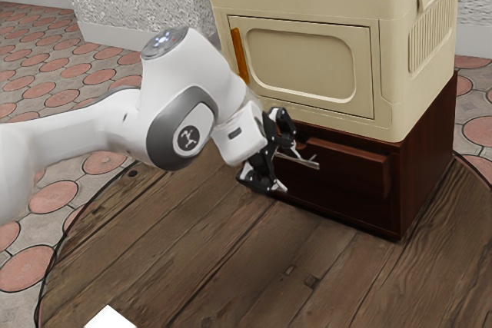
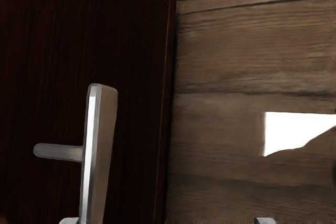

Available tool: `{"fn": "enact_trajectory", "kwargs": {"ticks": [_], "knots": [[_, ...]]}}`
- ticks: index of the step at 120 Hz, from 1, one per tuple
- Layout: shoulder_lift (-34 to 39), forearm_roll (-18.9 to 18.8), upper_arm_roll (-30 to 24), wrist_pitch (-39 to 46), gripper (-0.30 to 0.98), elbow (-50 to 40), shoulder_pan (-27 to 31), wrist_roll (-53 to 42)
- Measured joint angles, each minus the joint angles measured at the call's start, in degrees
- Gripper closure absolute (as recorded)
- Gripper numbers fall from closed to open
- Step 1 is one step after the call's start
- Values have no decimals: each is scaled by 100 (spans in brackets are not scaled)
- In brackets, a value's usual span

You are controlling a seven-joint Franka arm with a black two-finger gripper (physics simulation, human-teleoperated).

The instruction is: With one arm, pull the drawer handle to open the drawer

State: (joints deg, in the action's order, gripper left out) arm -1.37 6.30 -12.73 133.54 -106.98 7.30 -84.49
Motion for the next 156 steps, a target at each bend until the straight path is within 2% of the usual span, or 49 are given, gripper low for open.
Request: {"fn": "enact_trajectory", "kwargs": {"ticks": [33,75,90,156], "knots": [[322,1,76,2,49,-320,-60,91],[1025,-7,84,29,62,-1033,-92,239],[1345,-6,78,46,62,-1316,81,296],[2051,6,2,114,61,-2032,88,552]]}}
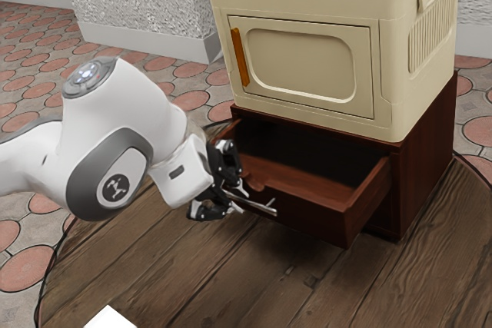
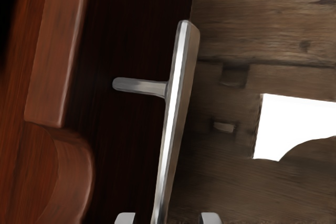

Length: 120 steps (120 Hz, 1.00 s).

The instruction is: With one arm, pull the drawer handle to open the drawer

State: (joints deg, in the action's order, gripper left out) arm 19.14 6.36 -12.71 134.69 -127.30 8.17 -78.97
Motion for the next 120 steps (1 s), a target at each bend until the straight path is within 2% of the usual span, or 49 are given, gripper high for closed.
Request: {"fn": "enact_trajectory", "kwargs": {"ticks": [80,96,112,120], "knots": [[687,36,-127,107,61,-646,-2,276],[701,13,-127,105,42,-650,-8,300],[1056,15,-127,35,29,-619,-22,333],[1084,9,-80,-392,22,-135,-19,640]]}}
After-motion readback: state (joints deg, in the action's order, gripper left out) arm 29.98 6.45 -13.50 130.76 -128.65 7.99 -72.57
